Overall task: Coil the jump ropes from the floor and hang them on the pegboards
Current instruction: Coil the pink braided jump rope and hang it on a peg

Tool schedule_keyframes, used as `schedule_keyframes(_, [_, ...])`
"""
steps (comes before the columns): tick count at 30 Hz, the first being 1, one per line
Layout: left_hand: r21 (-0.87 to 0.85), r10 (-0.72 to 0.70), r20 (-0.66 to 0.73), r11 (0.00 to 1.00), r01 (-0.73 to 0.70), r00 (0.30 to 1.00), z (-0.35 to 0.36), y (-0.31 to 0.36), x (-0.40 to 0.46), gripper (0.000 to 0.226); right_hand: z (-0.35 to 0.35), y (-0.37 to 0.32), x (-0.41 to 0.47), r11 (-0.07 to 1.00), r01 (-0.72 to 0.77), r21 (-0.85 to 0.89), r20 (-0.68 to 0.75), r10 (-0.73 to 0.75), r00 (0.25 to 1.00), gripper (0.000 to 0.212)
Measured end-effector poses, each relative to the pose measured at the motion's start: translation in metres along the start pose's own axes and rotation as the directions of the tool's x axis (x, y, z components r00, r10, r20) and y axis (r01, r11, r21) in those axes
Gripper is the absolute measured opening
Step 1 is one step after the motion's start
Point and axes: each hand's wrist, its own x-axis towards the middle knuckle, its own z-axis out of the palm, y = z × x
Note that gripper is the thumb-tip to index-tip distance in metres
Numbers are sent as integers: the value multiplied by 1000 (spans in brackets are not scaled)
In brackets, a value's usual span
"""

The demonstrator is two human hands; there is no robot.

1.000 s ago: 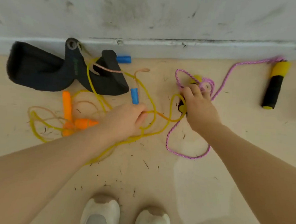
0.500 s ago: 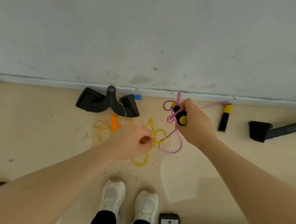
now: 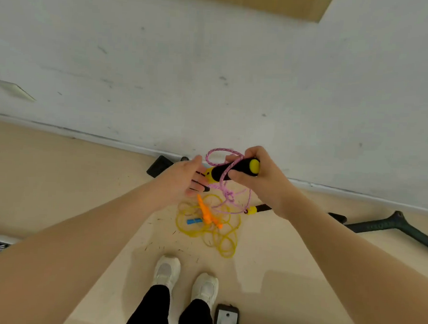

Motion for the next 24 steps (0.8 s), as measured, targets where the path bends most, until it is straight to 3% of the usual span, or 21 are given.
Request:
schedule_keyframes(3, [-239, -124, 80, 961, 140, 989, -14, 29, -45, 64, 12, -52, -28, 993, 51, 108, 162, -68, 984, 37])
schedule_keyframes(6, [-525, -178, 210, 809, 265, 961, -31, 49, -97, 67, 23, -108, -62, 994, 89, 67, 342, -106, 934, 39])
schedule_keyframes(9, [-630, -89, 230, 746, 218, 969, -49, 66, -148, 53, 40, -165, -93, 990, 138, -6, 464, -120, 878, 41])
schedule_keyframes(13, [-594, -12, 97, 802, 67, 995, -76, 78, -209, 36, 76, -222, -122, 971, 227, -76, 543, -151, 826, 40])
schedule_keyframes(15, [-535, 68, -32, 842, -74, 997, -97, 76, -232, 30, 92, -243, -131, 966, 258, 27, 504, -236, 831, 36])
schedule_keyframes(17, [-382, 157, -179, 899, -216, 971, -126, 71, -248, 26, 100, -258, -132, 946, 222, 234, 374, -299, 878, 30])
schedule_keyframes(19, [-191, 230, -328, 934, -303, 916, -165, 66, -266, 25, 112, -271, -134, 896, 145, 420, 239, -263, 935, 17])
schedule_keyframes(21, [-100, 316, -388, 920, -380, 866, -202, 65, -288, 21, 132, -283, -135, 854, 117, 506, 109, -198, 974, 13])
schedule_keyframes(24, [-35, 534, -391, 806, -591, 750, -240, 78, -325, 17, 172, -302, -136, 772, 57, 633, -50, -32, 998, 33])
